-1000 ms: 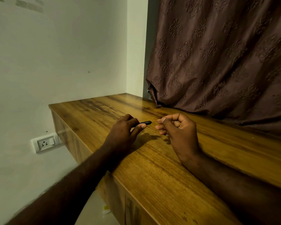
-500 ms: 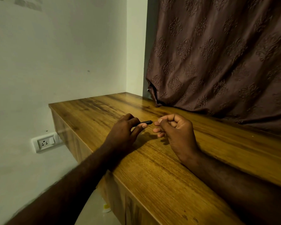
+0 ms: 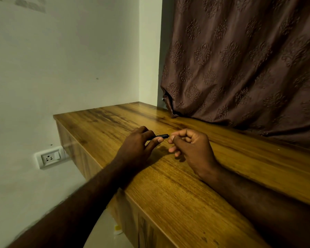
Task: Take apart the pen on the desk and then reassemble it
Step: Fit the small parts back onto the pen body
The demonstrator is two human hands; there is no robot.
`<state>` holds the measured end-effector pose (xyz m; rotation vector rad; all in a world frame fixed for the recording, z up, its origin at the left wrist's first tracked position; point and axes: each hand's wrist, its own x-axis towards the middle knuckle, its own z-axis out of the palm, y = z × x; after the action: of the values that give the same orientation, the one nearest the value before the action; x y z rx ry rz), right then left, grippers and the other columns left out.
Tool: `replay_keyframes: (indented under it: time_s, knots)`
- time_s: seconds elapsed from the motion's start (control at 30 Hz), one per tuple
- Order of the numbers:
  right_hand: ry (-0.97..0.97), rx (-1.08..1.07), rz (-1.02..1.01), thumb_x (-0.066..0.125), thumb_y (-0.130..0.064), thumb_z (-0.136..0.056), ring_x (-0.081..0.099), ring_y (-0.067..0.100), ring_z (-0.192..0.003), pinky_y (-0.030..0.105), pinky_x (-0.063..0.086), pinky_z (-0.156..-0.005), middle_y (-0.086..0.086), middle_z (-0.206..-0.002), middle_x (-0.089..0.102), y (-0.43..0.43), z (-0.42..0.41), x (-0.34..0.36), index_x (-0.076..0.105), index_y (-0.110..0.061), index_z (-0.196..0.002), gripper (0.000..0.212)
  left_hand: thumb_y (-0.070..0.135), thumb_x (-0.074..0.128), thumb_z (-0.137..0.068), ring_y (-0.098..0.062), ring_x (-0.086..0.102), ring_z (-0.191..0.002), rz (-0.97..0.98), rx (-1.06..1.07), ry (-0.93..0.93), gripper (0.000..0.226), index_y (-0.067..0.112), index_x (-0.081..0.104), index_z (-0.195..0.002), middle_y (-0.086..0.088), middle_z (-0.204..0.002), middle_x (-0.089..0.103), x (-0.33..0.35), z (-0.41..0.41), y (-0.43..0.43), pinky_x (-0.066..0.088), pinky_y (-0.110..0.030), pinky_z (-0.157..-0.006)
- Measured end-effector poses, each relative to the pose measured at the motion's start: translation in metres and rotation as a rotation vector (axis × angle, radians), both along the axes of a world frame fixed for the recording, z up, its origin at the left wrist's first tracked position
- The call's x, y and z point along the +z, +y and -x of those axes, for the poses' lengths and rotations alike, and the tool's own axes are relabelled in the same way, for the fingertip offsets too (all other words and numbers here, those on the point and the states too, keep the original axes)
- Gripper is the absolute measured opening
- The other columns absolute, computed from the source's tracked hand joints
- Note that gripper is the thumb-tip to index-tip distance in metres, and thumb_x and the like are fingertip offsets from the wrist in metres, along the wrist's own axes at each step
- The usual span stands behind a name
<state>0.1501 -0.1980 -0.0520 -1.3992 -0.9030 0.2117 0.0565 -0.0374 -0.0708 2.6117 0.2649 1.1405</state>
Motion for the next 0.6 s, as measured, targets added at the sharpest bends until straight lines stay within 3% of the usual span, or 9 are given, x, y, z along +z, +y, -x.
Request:
replay_keyframes:
  time_s: [0.4,0.6]
  knots:
    - [-0.002,0.023,0.029,0.062,-0.01,-0.092,0.054,0.006,-0.041,0.017,0.037,-0.038,0.005,-0.068,0.068,-0.0014,-0.0034,0.0002,0.067,-0.001,-0.094,0.011,0.062,0.033,-0.087,-0.01,0.049,-0.078,-0.043,0.004,0.029,0.054,0.022,0.068,-0.1,0.003,-0.088,0.055,-0.0008,-0.0006,-0.0005,0.042,-0.028,-0.066]
    - [0.027,0.039,0.047,0.063,-0.012,-0.091,0.054,0.01,-0.042,0.019,0.037,-0.038,0.01,-0.077,0.071,-0.0003,-0.0071,-0.0011,0.069,-0.005,-0.094,0.009,0.061,0.036,-0.088,-0.009,0.05,-0.08,-0.046,0.004,0.036,0.051,0.024,0.068,-0.102,0.004,-0.09,0.056,-0.0015,-0.0006,-0.0007,0.044,-0.028,-0.067]
